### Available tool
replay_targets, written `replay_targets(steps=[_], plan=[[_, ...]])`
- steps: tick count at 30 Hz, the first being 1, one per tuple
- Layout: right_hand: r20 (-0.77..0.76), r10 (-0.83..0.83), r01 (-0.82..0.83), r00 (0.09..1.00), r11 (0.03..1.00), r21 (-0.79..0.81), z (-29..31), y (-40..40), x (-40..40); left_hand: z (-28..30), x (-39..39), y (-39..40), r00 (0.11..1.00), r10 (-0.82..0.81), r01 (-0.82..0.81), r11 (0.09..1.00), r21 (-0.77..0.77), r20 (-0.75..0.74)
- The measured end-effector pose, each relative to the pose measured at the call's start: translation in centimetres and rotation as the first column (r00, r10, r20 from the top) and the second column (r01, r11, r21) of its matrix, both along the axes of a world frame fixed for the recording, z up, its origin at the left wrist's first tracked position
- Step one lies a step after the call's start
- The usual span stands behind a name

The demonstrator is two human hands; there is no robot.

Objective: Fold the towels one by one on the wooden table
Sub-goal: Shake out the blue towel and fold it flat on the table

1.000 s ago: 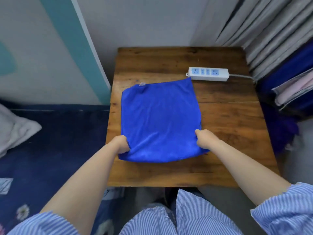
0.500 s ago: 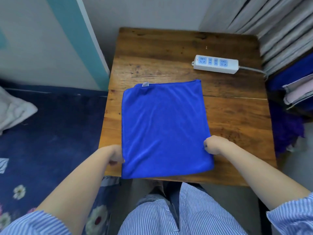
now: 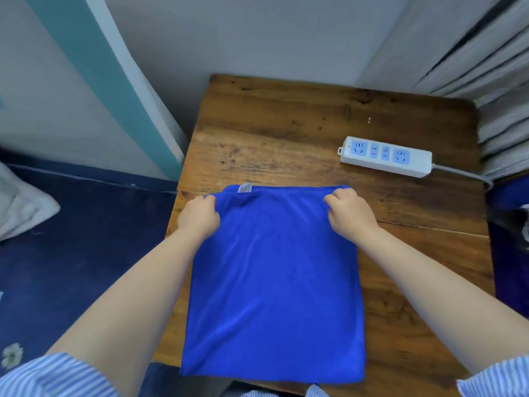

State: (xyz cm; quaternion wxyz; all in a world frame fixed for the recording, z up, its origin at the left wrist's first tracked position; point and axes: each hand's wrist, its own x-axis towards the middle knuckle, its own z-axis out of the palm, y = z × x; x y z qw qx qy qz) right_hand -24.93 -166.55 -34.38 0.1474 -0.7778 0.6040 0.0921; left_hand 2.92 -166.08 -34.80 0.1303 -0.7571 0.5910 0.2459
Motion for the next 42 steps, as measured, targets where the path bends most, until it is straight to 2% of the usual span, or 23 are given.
replay_targets(steps=[2,8,11,13,15,18,21,24,27,30,33,42], plan=[[-0.003,-0.013,0.013,1.000,0.999,-0.036,-0.6,-1.0,0.0,-0.8,-0.4,-1.0,1.000,-0.017,0.017,0.999,-0.041,0.007],[-0.127,-0.059,0.057,0.990,0.998,-0.019,-2.2,-2.0,-0.8,-2.7,-0.6,-2.2,0.997,-0.060,0.062,0.997,-0.037,0.055],[-0.074,-0.091,0.089,0.993,0.996,-0.031,-1.9,-2.3,-1.5,-2.7,0.5,-2.2,0.997,-0.052,0.056,0.996,-0.072,0.052],[-0.018,-0.110,0.110,0.994,0.994,-0.018,-1.4,-2.4,-1.8,-2.2,1.3,-2.2,0.998,-0.058,0.057,0.993,-0.107,-0.004],[0.017,-0.135,0.135,0.991,0.991,0.022,-1.0,-2.7,-1.7,-1.4,2.1,-2.3,0.989,-0.064,0.052,0.994,-0.092,-0.130],[0.036,-0.251,0.244,0.967,0.960,0.137,-0.9,-3.3,-1.4,-0.3,2.8,-2.6,0.951,-0.153,0.142,0.988,-0.060,-0.269],[0.078,-0.403,0.372,0.912,0.892,0.256,-1.1,-4.2,-0.9,0.2,2.5,-3.4,0.932,-0.220,0.191,0.974,-0.124,-0.289],[0.094,-0.470,0.426,0.878,0.854,0.298,-1.2,-4.9,-0.4,-0.4,1.4,-4.6,0.939,-0.201,0.187,0.979,-0.074,-0.278],[0.064,-0.473,0.434,0.879,0.848,0.303,-1.1,-5.0,-0.2,-1.2,0.4,-5.6,0.933,-0.210,0.219,0.976,0.000,-0.291],[0.051,-0.462,0.431,0.886,0.857,0.282,-0.9,-4.9,-0.3,-1.8,-0.2,-6.1,0.907,-0.309,0.344,0.936,0.079,-0.285],[0.063,-0.454,0.427,0.889,0.870,0.247,-0.7,-4.6,-0.6,-1.6,0.0,-5.9,0.887,-0.396,0.427,0.899,0.095,-0.236],[-0.002,-0.518,0.511,0.855,0.842,0.172,-0.3,-4.1,-0.5,1.0,3.8,-5.5,0.905,-0.355,0.381,0.922,0.074,-0.233]])
